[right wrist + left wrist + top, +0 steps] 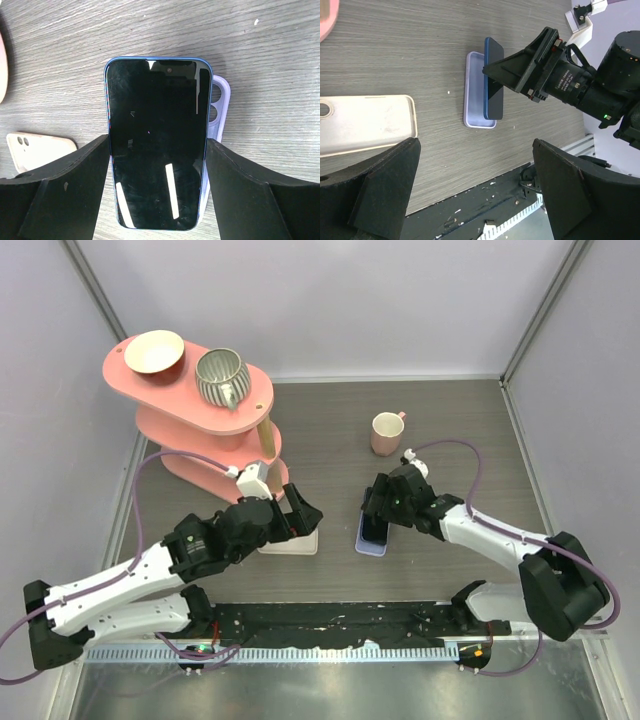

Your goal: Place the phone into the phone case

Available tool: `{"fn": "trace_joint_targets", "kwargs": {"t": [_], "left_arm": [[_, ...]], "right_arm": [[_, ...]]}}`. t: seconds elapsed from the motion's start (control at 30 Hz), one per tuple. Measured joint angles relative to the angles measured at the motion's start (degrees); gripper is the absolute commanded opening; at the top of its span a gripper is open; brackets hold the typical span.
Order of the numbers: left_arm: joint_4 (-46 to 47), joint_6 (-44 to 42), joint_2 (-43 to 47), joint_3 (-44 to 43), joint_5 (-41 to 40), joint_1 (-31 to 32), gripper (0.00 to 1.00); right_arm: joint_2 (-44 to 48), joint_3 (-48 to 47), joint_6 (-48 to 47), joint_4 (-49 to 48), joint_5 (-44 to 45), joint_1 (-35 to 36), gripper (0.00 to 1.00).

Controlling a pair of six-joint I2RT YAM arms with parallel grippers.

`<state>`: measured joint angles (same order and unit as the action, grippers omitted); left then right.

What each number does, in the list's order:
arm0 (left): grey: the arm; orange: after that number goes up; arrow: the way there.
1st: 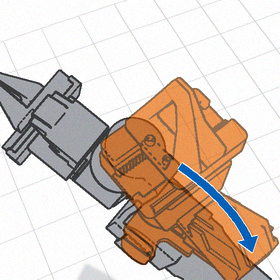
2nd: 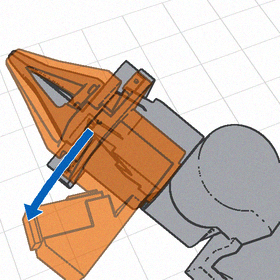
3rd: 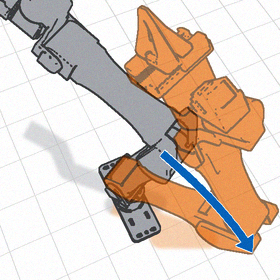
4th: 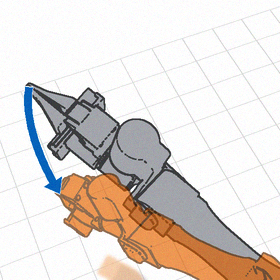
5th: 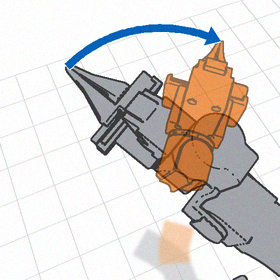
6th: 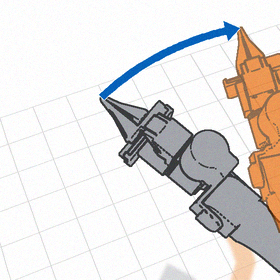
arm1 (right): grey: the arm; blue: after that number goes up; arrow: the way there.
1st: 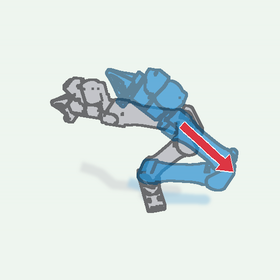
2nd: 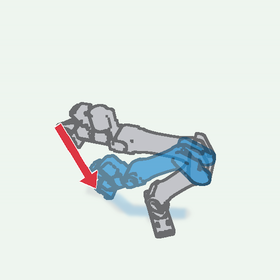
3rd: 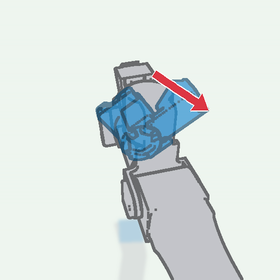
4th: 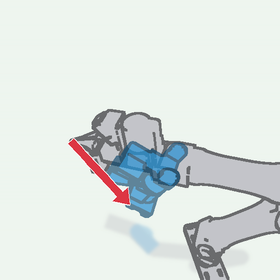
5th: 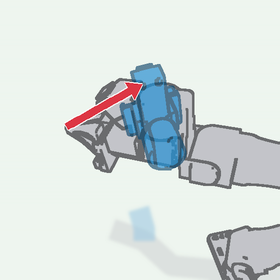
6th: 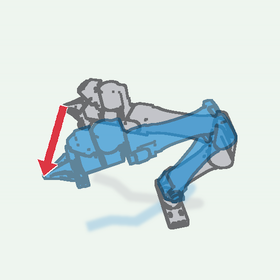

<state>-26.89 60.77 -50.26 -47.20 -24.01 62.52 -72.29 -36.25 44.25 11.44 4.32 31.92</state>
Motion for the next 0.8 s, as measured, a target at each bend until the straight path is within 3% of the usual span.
{"fn": "trace_joint_targets", "kwargs": {"t": [0.37,0.8], "left_arm": [[-1.81,0.26,1.33,2.99,-1.14,0.0,1.0],[-2.78,0.33,2.58,3.72,-2.03,0.0,1.0]], "right_arm": [[-0.98,0.26,3.91,-0.92,9.07,5.09,0.55],[-1.62,1.22,5.46,0.72,13.27,8.0,0.55]]}}
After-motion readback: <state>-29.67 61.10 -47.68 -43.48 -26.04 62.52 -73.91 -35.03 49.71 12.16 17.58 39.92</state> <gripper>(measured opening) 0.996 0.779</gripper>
